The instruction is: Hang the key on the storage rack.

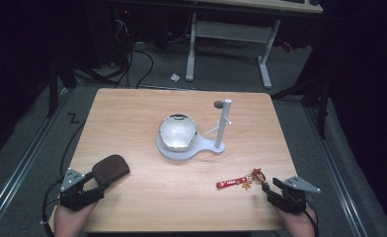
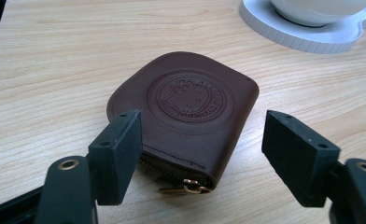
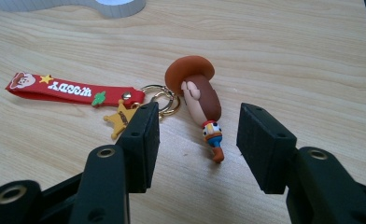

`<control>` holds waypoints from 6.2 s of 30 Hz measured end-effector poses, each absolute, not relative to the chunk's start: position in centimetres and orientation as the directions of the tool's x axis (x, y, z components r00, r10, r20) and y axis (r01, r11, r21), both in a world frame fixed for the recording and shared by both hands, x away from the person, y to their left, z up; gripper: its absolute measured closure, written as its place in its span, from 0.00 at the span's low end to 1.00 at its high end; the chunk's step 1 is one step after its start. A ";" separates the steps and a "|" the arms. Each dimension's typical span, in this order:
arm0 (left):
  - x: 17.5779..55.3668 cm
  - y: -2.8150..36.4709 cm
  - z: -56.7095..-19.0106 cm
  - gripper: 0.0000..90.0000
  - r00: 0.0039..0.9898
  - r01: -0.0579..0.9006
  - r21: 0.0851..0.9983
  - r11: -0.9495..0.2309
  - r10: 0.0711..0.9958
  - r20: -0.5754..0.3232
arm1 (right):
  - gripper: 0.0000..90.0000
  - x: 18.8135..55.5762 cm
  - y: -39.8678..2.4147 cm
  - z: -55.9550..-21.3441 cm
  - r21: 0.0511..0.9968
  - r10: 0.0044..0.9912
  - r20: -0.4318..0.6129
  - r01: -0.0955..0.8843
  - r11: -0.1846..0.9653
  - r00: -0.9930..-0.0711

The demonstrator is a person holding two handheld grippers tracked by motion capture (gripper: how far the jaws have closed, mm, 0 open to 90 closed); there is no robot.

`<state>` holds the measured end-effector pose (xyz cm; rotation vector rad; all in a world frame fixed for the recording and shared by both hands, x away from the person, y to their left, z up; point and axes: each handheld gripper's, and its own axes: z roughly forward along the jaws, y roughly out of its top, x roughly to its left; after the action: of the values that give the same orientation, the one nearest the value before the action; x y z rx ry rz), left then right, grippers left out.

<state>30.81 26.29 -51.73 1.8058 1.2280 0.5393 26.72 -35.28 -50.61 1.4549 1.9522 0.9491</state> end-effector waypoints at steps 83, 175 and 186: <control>30.3 23.1 -51.8 0.35 0.593 0.470 0.849 -0.243 0.799 -0.100 | 0.55 29.8 -29.8 -48.7 0.353 0.817 -0.101 0.747 0.563 -0.567; 30.2 23.6 -51.8 0.35 0.590 0.472 0.849 -0.240 0.801 -0.102 | 0.75 37.0 -32.4 -49.1 0.234 0.821 -0.102 0.789 0.568 -0.561; 30.3 23.5 -51.9 0.35 0.598 0.473 0.845 -0.249 0.795 -0.100 | 0.75 37.1 -32.3 -48.9 0.225 0.824 -0.083 0.795 0.564 -0.561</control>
<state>30.26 23.47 -51.93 1.9010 1.0164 0.4387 37.07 -32.32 -48.88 1.3679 2.6162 0.2414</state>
